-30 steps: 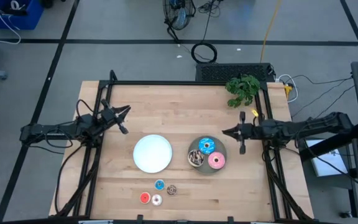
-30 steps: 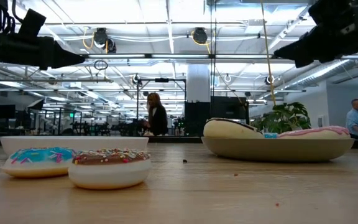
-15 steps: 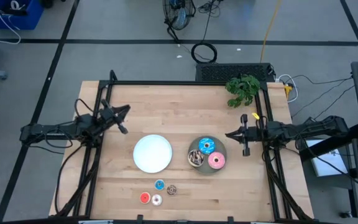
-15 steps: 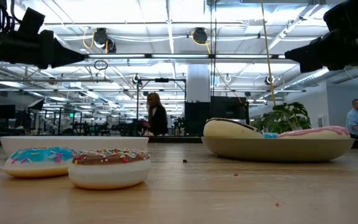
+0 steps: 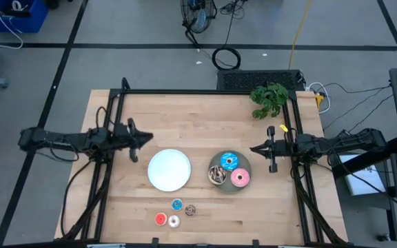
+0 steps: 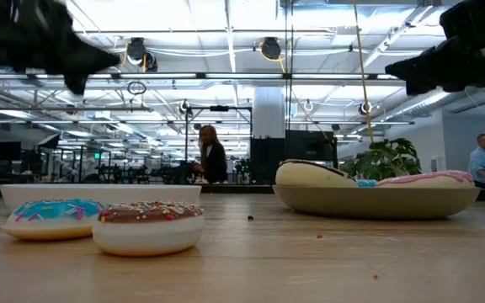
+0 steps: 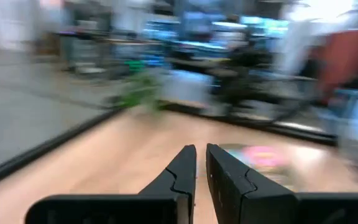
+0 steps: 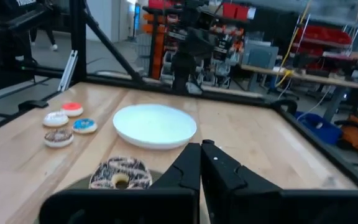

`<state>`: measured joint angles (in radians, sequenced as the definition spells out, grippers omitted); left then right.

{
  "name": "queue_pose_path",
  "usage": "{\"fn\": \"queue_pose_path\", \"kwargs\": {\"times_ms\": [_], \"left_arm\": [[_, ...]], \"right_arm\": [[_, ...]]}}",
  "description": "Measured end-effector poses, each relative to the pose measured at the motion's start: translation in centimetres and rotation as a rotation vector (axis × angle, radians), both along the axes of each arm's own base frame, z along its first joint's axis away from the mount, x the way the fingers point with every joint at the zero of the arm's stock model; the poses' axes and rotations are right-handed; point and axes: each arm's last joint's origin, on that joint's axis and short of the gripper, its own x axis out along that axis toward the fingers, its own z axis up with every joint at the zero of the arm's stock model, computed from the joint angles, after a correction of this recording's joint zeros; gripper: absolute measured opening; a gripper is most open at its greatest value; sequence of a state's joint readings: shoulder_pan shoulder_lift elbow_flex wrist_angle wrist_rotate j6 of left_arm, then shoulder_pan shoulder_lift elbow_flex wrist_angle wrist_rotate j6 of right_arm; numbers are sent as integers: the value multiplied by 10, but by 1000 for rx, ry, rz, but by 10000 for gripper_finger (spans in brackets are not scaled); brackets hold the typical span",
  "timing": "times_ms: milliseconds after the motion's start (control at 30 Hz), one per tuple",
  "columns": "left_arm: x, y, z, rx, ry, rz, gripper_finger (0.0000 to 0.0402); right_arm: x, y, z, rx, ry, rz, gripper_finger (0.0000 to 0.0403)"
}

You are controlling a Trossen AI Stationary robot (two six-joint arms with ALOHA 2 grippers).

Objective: Pick & Place donuts
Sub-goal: Put the small orange donut on the white plate

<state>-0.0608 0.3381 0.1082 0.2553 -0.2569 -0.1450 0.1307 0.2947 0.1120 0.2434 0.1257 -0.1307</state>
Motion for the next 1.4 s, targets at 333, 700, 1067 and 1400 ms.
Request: {"fn": "queue_pose_path", "kwargs": {"times_ms": [333, 700, 1067, 1400], "left_arm": [[41, -55, 99, 51, 379, -103, 42], [95, -119, 135, 56, 669, -156, 42], [127, -150, 102, -115, 887, -81, 42], [142, -189, 57, -111, 1006, -138, 42]], "right_arm": [[0, 0, 9, -16, -96, -1, 0], [0, 0, 8, -140, -79, -5, 0], [0, 0, 8, -167, -83, -3, 0], [-2, 4, 18, -54, -186, 88, 0]]}}
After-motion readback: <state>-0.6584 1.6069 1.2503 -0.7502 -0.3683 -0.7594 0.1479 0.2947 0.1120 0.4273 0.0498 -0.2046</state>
